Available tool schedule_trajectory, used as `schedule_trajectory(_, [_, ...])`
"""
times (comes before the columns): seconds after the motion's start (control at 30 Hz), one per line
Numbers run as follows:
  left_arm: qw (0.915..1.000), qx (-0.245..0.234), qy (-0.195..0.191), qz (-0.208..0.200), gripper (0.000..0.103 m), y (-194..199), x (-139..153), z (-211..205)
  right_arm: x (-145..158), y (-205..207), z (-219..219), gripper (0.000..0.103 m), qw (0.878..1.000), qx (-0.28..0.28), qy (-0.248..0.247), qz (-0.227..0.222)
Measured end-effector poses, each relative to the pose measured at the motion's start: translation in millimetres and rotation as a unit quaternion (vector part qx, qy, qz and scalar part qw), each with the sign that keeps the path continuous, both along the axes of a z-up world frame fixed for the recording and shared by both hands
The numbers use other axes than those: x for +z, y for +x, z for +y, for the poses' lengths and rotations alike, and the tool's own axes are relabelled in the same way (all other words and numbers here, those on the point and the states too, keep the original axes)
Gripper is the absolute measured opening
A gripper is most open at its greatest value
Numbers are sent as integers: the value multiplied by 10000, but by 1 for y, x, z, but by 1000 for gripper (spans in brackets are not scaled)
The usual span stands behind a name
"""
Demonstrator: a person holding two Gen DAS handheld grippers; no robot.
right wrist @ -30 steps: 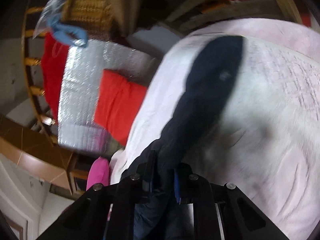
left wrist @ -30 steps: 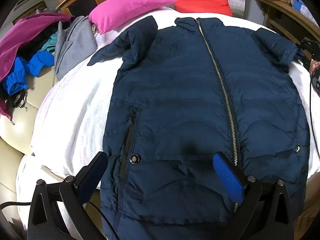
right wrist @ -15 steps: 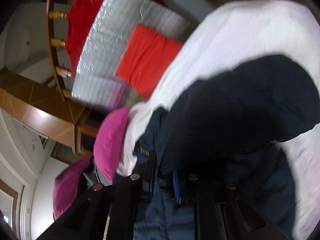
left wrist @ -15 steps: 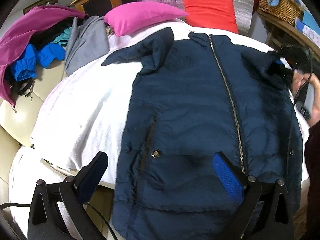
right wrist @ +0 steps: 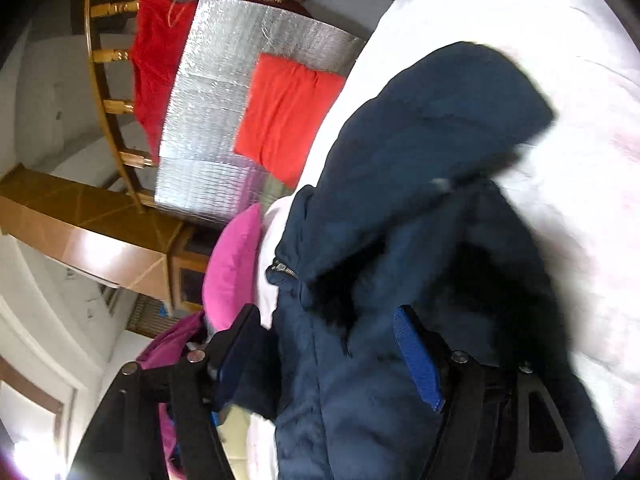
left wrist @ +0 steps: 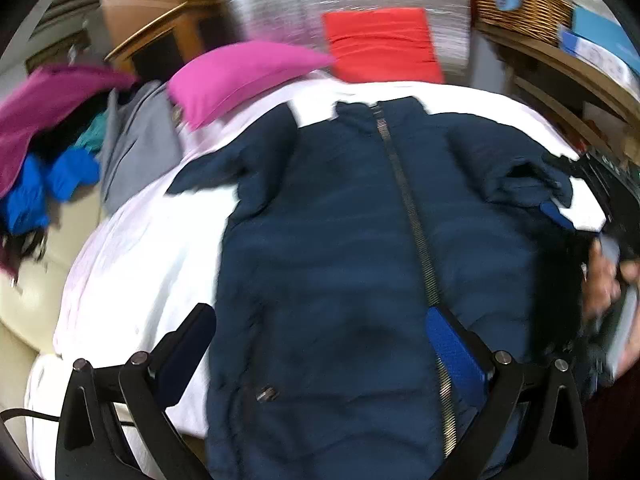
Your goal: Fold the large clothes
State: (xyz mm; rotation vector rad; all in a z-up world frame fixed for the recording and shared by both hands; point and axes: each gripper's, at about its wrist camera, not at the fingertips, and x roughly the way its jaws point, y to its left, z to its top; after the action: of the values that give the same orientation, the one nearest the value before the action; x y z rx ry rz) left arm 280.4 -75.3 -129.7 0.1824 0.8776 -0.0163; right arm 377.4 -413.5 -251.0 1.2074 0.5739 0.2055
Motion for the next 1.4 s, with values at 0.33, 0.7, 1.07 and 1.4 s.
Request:
schedule_trajectory(0.33, [9960, -709, 433, -315, 103, 66, 5, -95, -31, -51, -22, 47, 9983, 37, 580, 91])
schedule_trajectory(0.7, [9663, -1500, 1863, -956, 103, 120, -15, -218, -70, -62, -30, 4, 9936, 204, 1021, 427])
schedule_trajectory(1.07, [9467, -1898, 2530, -611, 29, 148, -50, -272, -74, -61, -34, 3, 9942, 397, 923, 395])
schedule_trajectory(1.4, [9848, -1312, 976, -593, 10, 170, 0, -224, -79, -64, -35, 2, 9943, 517, 862, 352])
